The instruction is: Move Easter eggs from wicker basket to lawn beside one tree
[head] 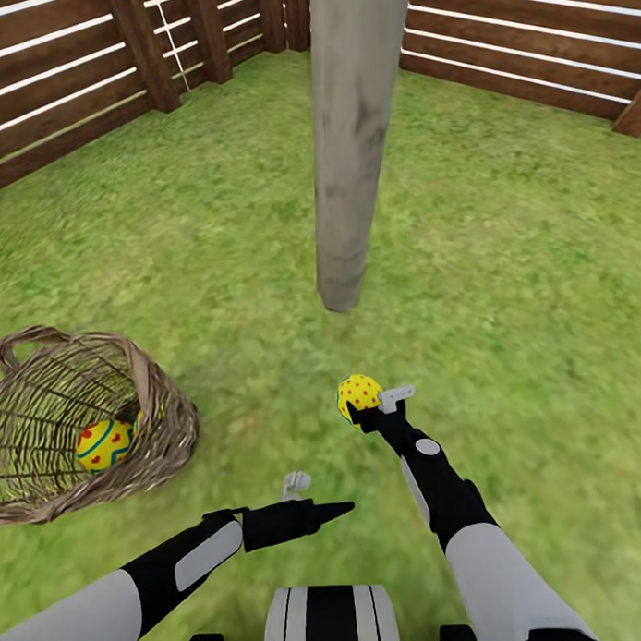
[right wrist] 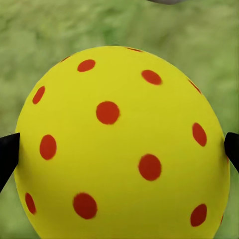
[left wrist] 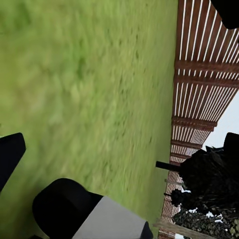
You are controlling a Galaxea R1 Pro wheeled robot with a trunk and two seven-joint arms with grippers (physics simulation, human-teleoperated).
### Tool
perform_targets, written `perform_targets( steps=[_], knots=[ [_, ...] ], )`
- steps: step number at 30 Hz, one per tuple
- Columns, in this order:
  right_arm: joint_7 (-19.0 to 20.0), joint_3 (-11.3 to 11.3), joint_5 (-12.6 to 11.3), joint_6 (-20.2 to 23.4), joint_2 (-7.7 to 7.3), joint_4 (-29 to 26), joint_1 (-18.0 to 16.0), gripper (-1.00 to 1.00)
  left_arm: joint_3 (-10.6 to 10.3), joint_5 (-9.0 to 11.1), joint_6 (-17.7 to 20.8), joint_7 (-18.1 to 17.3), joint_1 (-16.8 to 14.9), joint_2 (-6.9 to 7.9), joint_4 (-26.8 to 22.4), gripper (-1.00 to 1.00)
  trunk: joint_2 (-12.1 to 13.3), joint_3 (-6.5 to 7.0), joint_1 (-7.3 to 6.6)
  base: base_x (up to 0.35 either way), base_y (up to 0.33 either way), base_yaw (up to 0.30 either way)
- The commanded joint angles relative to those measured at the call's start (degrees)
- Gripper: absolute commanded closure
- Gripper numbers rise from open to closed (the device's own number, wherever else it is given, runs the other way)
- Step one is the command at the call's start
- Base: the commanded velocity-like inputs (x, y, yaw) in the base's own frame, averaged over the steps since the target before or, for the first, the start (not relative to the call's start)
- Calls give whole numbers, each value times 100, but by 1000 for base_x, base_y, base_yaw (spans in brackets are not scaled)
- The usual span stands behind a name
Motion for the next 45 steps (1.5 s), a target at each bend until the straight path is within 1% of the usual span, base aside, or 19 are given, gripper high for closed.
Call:
perform_targets(
  steps=[1,6,21,36,41,45],
  knots=[
    [42,-45,56,-14,10,1,-2,100,-20,58,40,-4,-6,4,-3,-100,-43,-22,22,0,0,0],
    [33,-53,56,18,10,-9,-5,100,-26,59,40,3,-6,-4,-3,-100,-244,-119,131,0,0,0],
    [32,-55,56,10,10,-9,-2,100,-36,65,40,-5,-6,-13,-20,-100,-845,-526,461,0,0,0],
    [37,-55,56,10,10,-8,-5,100,-44,65,40,-6,-6,-14,-38,-100,-865,-989,499,0,0,0],
    [26,-48,61,31,10,10,-3,100,-44,65,40,-6,-6,-14,-38,-100,-872,-1102,512,0,0,0],
    [28,-45,62,28,10,-24,-2,100,-52,65,39,-6,-6,-14,-38,-100,-872,-1102,512,0,0,0]
  ],
)
